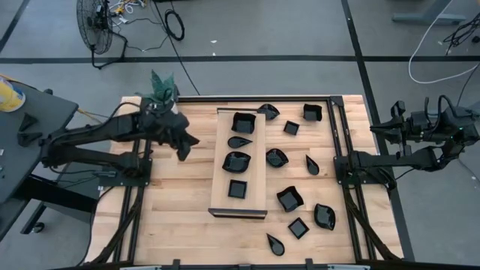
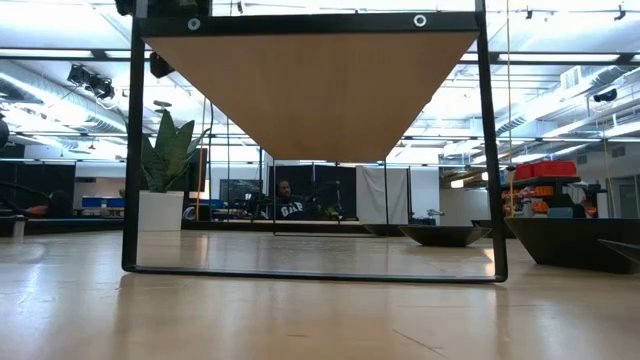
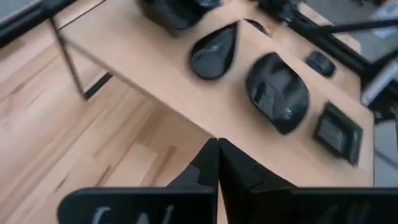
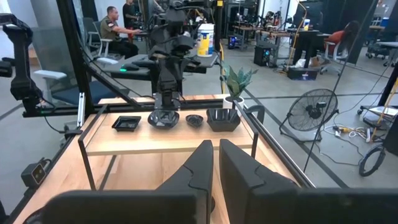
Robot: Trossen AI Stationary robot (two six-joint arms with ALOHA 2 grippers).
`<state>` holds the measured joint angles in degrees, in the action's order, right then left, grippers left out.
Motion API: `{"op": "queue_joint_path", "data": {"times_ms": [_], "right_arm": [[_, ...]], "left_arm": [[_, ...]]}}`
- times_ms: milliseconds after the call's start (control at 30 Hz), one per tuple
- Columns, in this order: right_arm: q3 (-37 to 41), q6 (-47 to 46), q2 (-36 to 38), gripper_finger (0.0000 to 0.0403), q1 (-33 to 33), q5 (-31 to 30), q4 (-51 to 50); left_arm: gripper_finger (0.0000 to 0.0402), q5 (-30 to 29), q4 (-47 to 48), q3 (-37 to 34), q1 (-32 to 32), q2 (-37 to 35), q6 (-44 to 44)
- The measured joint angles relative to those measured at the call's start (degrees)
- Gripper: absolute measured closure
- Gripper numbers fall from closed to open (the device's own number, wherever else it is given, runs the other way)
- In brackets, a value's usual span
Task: Pick & Place Mini shaped plates
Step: Stack the distorted square plate on top of the distorted square plate on the shelf
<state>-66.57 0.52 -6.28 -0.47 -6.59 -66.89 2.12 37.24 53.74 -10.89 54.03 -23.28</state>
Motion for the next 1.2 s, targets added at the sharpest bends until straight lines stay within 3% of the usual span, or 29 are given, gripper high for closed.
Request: {"op": "queue_joint_path", "data": {"times_ms": [533,700,933,1200], "right_arm": [[0.00,0.00,0.00,0.0369,-0.02,0.00,-0.02],[-0.01,0.02,0.00,0.0369,-0.01,0.00,0.04],[-0.01,0.02,0.00,0.0369,-0.01,0.00,0.02],[-0.01,0.00,0.00,0.0369,-0.01,0.00,0.02]], "left_arm": [[0.0398,-1.31,-11.77,-1.89,12.27,-5.25,13.65],[0.0399,-4.15,-15.51,-1.93,15.04,-5.23,14.13],[0.0399,-3.86,-26.83,-6.56,18.13,-5.23,13.21],[0.0400,-1.67,-26.48,-12.10,19.50,-5.64,14.84]]}}
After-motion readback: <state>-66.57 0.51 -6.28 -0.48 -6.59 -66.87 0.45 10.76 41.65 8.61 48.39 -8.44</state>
